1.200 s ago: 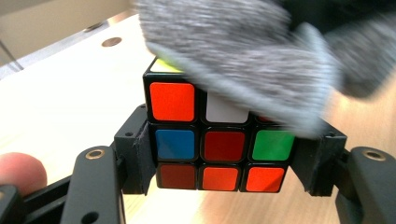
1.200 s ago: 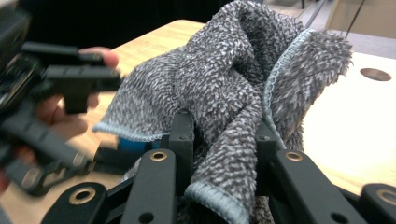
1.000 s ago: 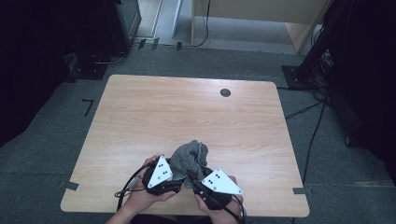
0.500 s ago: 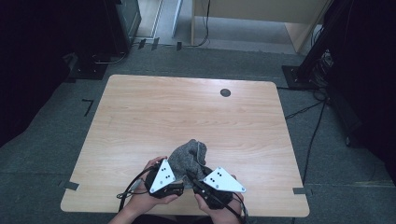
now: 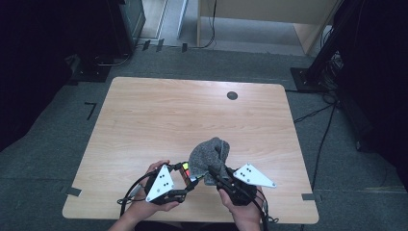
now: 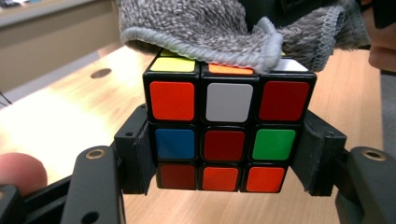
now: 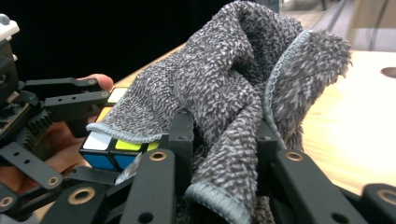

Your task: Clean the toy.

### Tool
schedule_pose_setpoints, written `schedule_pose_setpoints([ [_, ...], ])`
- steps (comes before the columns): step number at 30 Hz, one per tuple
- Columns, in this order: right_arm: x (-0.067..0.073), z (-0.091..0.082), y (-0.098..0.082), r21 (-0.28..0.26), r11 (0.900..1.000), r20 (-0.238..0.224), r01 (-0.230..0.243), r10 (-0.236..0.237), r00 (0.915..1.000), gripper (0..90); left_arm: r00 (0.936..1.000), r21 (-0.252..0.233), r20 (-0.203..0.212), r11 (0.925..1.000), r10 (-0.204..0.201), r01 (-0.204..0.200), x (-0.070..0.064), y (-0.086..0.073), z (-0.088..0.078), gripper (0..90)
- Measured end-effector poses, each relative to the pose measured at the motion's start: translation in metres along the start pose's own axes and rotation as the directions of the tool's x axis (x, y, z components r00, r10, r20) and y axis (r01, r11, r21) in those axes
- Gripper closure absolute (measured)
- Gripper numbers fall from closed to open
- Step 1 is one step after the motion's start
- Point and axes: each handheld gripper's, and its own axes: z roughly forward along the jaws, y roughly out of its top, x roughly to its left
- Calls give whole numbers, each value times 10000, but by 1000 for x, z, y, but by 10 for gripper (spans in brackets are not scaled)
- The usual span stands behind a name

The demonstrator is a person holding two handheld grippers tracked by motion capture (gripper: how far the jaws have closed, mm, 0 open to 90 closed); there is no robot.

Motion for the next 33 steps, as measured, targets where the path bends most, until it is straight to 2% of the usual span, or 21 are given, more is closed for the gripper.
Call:
schedule_pose_setpoints([
  [2, -2, 2, -1, 132, 9999, -169, -50, 52, 9998, 723, 9994, -389, 217, 9989, -262, 270, 4, -1, -4, 341],
  [5, -3, 10, -6, 767, 9970, -419, 61, -29, 9991, 725, 9945, -1185, 737, 9895, -746, 830, 12, 4, -14, 341],
  [6, -3, 14, -10, 1057, 9943, -642, 106, -38, 9979, 724, 9942, -1218, 777, 9890, -745, 836, 14, 5, -16, 341],
  [8, -4, 19, -14, 1350, 9908, -619, 118, -34, 9981, 723, 9955, -1095, 654, 9911, -688, 756, 17, 3, -17, 340],
  [10, -6, 16, -12, 1073, 9942, -609, -116, 182, 9980, 722, 9945, -880, 696, 9925, -788, 849, 20, -1, -15, 340],
  [11, -7, 11, -7, 680, 9974, -640, -256, 300, 9975, 723, 9940, -840, 716, 9925, -830, 889, 20, -2, -15, 341],
  [14, -2, 1, 2, -35, 9998, -1025, -196, 191, 9945, 722, 9922, -916, 971, 9920, -781, 871, 16, -1, -13, 341],
  [16, 1, 2, 0, -75, 10000, -1228, -66, 56, 9924, 724, 9939, -897, 872, 9932, -669, 747, 14, 0, -13, 340],
  [17, 0, 3, -2, -90, 9998, -1253, -204, 191, 9919, 725, 9942, -859, 864, 9937, -648, 722, 15, 0, -13, 340],
  [18, -3, 4, -4, -31, 9991, -1469, -411, 402, 9883, 726, 9941, -842, 859, 9937, -661, 734, 16, -1, -14, 340],
  [19, -5, 6, -6, 102, 9981, -1683, -614, 622, 9838, 726, 9938, -884, 852, 9930, -707, 783, 16, -1, -14, 340],
  [21, -8, 12, -10, 611, 9959, -1858, -667, 770, 9796, 727, 9928, -1012, 870, 9907, -826, 913, 18, 0, -15, 340],
  [24, -10, 17, -15, 1117, 9919, -1938, -610, 820, 9776, 726, 9927, -1171, 858, 9886, -849, 947, 20, 1, -17, 340],
  [26, -12, 17, -12, 1263, 9911, -1897, -411, 648, 9797, 724, 9918, -1205, 925, 9878, -877, 985, 21, 1, -18, 340],
  [28, -13, 12, -8, 880, 9951, -1700, -443, 589, 9837, 724, 9917, -1091, 953, 9893, -863, 966, 20, 0, -17, 340],
  [29, -14, 7, -4, 366, 9973, -1699, -634, 688, 9831, 724, 9916, -1038, 974, 9901, -849, 950, 20, -1, -16, 340],
  [30, -13, 4, -3, 152, 9973, -1745, -722, 737, 9819, 724, 9915, -1021, 1001, 9904, -830, 932, 19, -1, -15, 340],
  [32, -8, 4, -1, 137, 9987, -1988, -496, 513, 9787, 725, 9910, -1052, 1043, 9899, -838, 948, 17, 0, -15, 340],
  [33, -6, 6, -3, 155, 9991, -1937, -403, 425, 9801, 725, 9917, -1042, 989, 9903, -821, 923, 17, 1, -15, 339],
])
